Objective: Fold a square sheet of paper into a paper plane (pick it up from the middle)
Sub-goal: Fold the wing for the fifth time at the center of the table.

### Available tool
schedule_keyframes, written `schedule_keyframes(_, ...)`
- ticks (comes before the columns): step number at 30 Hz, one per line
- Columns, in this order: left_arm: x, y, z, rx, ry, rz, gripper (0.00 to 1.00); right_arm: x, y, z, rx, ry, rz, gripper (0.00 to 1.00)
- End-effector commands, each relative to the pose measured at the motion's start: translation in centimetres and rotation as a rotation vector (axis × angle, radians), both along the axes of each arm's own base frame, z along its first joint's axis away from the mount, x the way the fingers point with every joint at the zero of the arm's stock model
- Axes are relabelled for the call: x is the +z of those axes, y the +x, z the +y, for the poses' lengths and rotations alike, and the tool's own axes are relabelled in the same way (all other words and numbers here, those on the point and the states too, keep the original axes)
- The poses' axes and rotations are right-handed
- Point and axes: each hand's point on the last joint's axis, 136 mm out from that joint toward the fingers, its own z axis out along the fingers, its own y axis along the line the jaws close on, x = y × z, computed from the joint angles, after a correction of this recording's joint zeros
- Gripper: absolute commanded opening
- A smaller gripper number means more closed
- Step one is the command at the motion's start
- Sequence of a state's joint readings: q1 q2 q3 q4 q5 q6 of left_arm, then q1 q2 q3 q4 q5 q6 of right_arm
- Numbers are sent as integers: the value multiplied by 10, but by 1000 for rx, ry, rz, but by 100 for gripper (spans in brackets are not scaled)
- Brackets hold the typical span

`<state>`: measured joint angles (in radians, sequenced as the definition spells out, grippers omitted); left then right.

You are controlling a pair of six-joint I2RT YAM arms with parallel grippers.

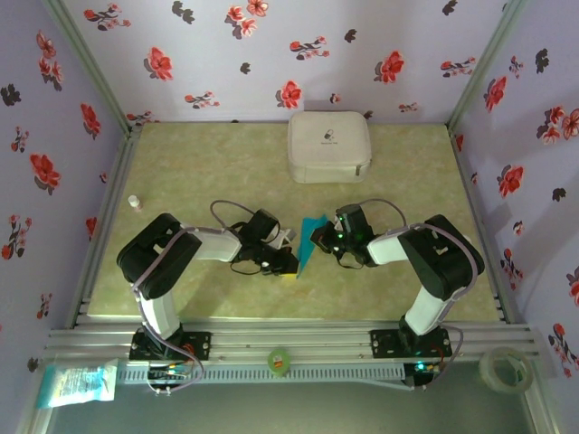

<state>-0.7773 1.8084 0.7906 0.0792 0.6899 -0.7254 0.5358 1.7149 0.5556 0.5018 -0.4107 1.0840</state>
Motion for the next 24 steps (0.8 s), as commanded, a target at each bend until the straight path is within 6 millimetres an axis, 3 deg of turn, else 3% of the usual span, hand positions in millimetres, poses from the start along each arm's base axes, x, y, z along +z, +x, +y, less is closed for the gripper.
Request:
schedule_keyframes(1,-7,-13,10,-18,41,23,5,-37,-15,-12,-17,-123,88,5)
schedule_keyframes(6,-6,-14,10,-18,38,26,3,-38,-16,-13,-18,-128,92,5)
schedule_keyframes(11,-4,-15,11,-10,32,26,13,-38,-16,-13,-21,-129,92,5)
schedule_keyframes(17,-2,-15,11,-2,21,21,6,-38,-16,-13,-19,-129,92,5)
schedule_keyframes(24,30,-5,8,36,-57,-66,16,-38,-16,-12,-18,-125,93,5)
